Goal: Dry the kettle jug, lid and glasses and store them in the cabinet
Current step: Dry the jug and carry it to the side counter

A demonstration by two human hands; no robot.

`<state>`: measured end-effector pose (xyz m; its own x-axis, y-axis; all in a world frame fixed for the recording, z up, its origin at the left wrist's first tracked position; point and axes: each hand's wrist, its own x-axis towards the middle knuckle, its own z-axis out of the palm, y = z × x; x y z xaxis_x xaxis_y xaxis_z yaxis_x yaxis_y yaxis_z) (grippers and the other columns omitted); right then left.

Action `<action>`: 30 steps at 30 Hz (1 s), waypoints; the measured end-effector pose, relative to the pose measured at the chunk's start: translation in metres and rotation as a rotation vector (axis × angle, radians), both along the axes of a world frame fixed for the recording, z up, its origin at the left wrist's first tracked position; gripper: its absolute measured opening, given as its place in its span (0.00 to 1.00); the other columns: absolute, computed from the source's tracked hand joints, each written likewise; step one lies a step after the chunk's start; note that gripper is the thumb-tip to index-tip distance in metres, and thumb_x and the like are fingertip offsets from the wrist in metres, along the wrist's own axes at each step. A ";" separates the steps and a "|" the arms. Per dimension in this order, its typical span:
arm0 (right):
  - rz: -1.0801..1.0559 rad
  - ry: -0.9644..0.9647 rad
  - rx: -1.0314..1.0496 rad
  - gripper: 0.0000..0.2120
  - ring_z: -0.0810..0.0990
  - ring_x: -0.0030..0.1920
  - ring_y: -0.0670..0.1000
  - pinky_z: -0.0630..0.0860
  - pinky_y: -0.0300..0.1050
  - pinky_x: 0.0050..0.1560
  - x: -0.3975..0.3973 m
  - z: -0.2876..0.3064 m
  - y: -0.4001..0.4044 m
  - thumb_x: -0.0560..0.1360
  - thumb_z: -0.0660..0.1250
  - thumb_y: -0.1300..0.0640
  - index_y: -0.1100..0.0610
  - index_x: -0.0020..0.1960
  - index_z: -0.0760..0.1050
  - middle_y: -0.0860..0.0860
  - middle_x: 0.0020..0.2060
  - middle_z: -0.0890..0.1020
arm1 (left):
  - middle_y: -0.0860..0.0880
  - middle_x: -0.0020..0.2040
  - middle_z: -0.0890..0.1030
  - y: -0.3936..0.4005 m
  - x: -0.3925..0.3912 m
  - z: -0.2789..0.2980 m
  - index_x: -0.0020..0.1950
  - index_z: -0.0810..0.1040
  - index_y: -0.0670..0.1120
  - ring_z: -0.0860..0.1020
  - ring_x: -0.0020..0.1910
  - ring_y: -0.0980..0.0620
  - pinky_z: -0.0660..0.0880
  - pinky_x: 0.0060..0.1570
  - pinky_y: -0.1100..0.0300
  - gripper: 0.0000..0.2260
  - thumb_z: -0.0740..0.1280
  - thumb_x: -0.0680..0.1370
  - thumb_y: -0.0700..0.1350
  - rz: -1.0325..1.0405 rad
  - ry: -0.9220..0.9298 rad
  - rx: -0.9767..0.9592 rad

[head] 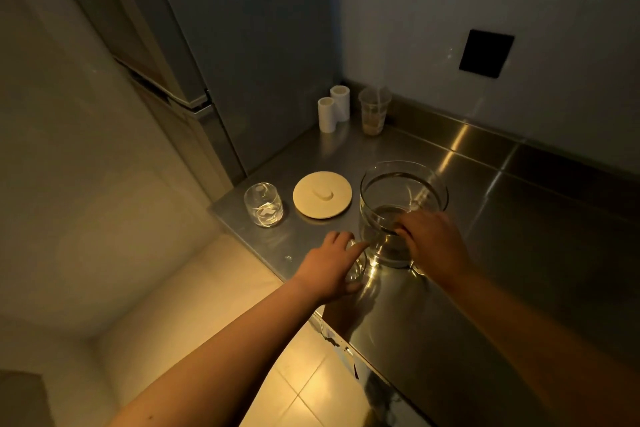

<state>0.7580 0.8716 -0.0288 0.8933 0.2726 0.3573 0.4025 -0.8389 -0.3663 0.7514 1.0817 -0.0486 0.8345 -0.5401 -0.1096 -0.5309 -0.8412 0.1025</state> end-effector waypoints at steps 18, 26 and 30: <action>-0.064 0.084 0.048 0.04 0.77 0.44 0.50 0.70 0.49 0.56 0.031 -0.002 0.011 0.76 0.64 0.60 0.55 0.46 0.78 0.50 0.40 0.80 | 0.45 0.73 0.60 -0.003 0.030 -0.017 0.75 0.57 0.51 0.57 0.71 0.45 0.72 0.59 0.51 0.35 0.69 0.73 0.55 0.082 0.014 0.012; -0.082 0.109 0.056 0.04 0.76 0.45 0.48 0.68 0.45 0.57 0.033 -0.003 0.010 0.76 0.64 0.58 0.55 0.47 0.78 0.49 0.40 0.80 | 0.46 0.74 0.59 -0.004 0.030 -0.022 0.75 0.57 0.52 0.57 0.72 0.45 0.70 0.62 0.50 0.35 0.69 0.72 0.56 0.098 0.012 0.027; -0.073 0.109 0.063 0.04 0.77 0.45 0.49 0.68 0.46 0.58 0.034 -0.004 0.010 0.76 0.64 0.58 0.55 0.46 0.78 0.50 0.41 0.80 | 0.46 0.74 0.59 -0.004 0.030 -0.023 0.75 0.56 0.53 0.57 0.72 0.45 0.69 0.64 0.49 0.36 0.69 0.73 0.56 0.105 0.012 0.036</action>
